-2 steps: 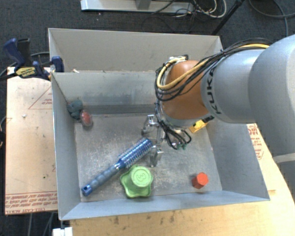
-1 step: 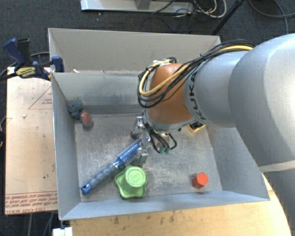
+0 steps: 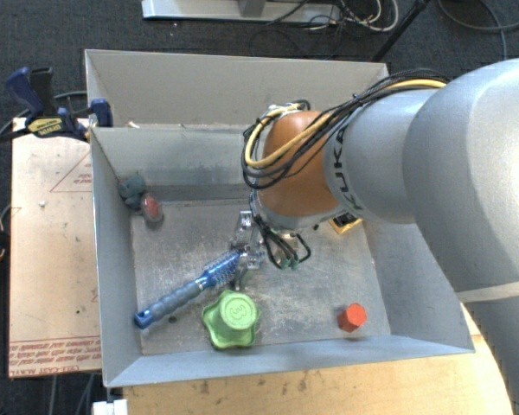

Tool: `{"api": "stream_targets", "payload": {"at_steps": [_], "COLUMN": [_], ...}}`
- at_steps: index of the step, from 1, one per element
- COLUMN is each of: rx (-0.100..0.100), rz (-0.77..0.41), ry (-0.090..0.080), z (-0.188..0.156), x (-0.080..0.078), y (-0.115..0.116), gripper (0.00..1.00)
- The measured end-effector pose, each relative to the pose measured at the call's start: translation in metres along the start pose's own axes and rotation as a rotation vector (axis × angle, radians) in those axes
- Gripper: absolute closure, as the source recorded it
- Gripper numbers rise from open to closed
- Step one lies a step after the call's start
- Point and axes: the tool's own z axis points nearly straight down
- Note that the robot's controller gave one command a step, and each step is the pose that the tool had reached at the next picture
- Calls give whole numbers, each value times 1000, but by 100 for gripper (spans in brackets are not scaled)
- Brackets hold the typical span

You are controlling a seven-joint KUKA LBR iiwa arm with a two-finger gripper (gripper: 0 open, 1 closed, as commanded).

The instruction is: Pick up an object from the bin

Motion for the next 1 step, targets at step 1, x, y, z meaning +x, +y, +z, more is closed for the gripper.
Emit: {"api": "stream_targets", "payload": {"at_steps": [1], "rx": [-1], "rz": [-191], "ry": [8], "z": [-141], "x": [2], "y": [-12], "gripper": [100]}}
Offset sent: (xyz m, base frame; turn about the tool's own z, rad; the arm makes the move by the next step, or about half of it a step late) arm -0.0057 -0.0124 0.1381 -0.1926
